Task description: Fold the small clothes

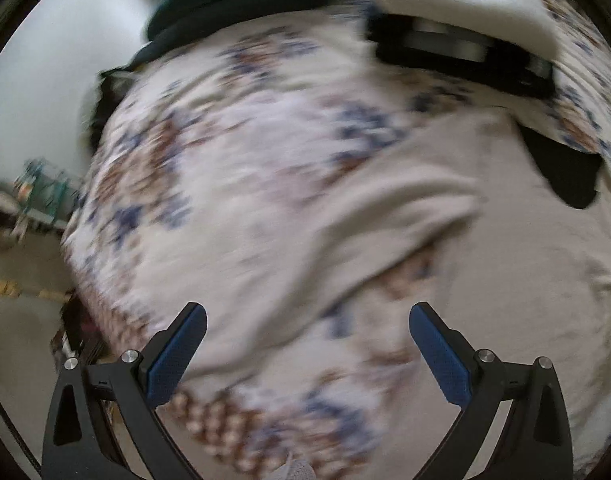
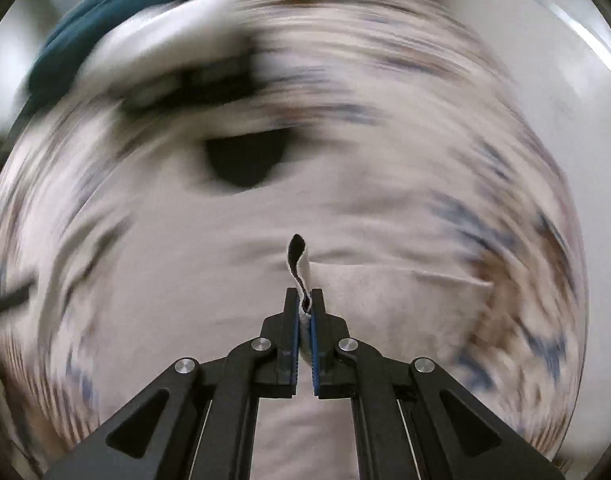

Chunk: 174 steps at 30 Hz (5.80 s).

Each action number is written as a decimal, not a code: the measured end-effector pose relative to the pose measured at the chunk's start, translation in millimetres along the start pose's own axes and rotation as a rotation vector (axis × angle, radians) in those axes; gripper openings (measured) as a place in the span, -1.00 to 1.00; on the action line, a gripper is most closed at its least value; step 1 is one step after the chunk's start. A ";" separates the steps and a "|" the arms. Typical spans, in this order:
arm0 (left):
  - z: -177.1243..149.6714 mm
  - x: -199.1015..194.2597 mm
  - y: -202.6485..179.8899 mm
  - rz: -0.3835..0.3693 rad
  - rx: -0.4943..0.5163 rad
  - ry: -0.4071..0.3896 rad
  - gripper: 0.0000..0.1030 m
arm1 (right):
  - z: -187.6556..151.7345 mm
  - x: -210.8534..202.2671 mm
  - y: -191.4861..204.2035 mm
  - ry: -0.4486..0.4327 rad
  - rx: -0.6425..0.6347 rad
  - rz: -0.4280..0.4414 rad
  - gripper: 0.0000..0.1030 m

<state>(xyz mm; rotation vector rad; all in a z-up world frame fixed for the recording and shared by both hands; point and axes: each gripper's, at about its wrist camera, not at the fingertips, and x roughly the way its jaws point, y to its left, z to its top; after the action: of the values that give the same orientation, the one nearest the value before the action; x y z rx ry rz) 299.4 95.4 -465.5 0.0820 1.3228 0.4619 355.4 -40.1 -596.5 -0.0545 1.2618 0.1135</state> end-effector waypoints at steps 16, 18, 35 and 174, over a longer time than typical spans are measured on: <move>-83.3 82.0 165.3 -0.003 -0.248 0.184 1.00 | -174.6 60.6 241.8 0.265 -0.647 -0.027 -0.85; -87.9 93.1 180.1 -0.066 -0.306 0.217 1.00 | -162.8 64.5 222.4 0.369 -0.563 0.039 -0.68; -93.6 162.4 178.4 -0.422 -0.506 0.239 -0.94 | -142.3 35.2 20.9 0.432 0.170 -0.029 0.14; 111.4 104.7 -134.3 -0.821 0.065 0.144 0.34 | 5.0 -15.2 -350.5 0.188 0.404 0.120 0.04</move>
<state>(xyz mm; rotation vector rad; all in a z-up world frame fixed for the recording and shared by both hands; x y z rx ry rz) 459.8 34.8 -575.0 -0.4362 1.3852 -0.2782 396.1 -388.5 -588.1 0.3663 1.4550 -0.0461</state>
